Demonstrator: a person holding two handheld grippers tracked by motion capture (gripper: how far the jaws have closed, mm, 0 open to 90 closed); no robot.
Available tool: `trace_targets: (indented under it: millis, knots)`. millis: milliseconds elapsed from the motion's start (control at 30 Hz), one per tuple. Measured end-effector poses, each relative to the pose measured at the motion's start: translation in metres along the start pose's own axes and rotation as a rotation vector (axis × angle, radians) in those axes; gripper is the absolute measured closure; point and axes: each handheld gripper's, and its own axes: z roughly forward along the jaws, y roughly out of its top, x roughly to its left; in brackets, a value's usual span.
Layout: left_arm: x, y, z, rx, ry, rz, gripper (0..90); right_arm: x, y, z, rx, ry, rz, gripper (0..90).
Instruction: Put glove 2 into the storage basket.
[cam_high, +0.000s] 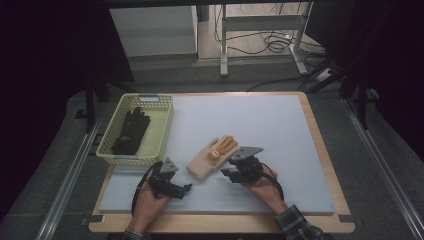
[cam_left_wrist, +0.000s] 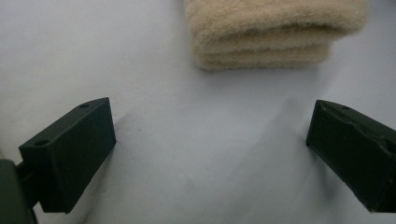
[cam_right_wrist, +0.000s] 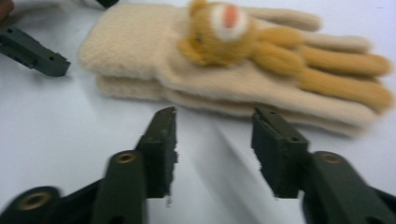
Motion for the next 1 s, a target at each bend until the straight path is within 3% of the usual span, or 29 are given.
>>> trace_targets:
  millis: [267, 633, 800, 933, 1000]
  knots:
    - [0.000, 0.000, 0.000, 0.000, 0.000, 0.000, 1.4, -0.015, -0.015, -0.021, -0.012, -0.056, 0.035, 28.3]
    - [0.000, 0.000, 0.000, 0.000, 0.000, 0.001, 1.4, -0.037, -0.042, -0.047, -0.011, -0.120, 0.103, 17.8]
    - [0.000, 0.000, 0.000, 0.000, 0.000, 0.001, 1.4, -0.044, -0.055, -0.051, -0.001, -0.159, 0.137, 13.9]
    - [0.000, 0.000, 0.000, 0.000, 0.001, 0.001, 1.4, -0.048, -0.064, -0.052, 0.040, -0.187, 0.140, 10.1]
    - [0.000, 0.000, 0.000, 0.000, 0.001, 0.001, 1.4, -0.048, -0.065, -0.054, 0.026, -0.194, 0.133, 9.3]
